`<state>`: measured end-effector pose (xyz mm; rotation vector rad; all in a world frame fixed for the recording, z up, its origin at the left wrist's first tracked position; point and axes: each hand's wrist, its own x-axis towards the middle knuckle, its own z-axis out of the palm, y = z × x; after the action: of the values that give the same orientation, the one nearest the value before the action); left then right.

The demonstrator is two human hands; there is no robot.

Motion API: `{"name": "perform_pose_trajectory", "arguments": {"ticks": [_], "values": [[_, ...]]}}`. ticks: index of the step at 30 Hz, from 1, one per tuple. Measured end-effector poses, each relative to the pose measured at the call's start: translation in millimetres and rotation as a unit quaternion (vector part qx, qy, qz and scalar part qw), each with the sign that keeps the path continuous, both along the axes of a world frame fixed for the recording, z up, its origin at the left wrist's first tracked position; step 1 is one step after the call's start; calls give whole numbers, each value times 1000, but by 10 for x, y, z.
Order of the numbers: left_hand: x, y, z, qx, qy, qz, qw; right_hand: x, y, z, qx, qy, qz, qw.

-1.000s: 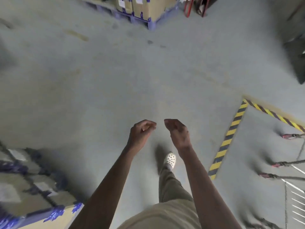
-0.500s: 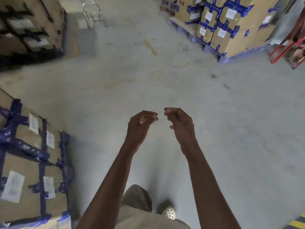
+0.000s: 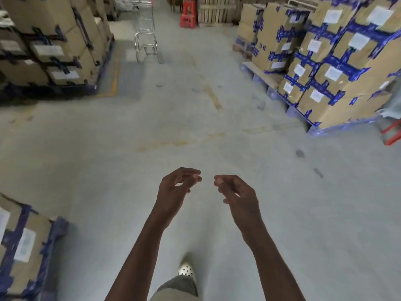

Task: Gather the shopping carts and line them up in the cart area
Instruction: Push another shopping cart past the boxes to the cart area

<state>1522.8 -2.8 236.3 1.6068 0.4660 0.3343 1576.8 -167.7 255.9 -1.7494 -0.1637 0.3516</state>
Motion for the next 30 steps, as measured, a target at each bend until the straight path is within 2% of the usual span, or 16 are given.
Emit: {"name": "perform_pose_trajectory", "arguments": {"ticks": [12,19,25,30], "values": [[2925,1284,1040,109,-109,-33,987,2919,1407,896,46,-98,36,993],[4686,1954,955,129,-146,0,981,4801,2173,788,51,-127,98,986],[6033,2562,980,107,-113,54,986,6292,2924,796,39,-111,127,985],[6877,3054,754,65,-85,95,990,7211,3534,603,19,-64,153,986]]}}
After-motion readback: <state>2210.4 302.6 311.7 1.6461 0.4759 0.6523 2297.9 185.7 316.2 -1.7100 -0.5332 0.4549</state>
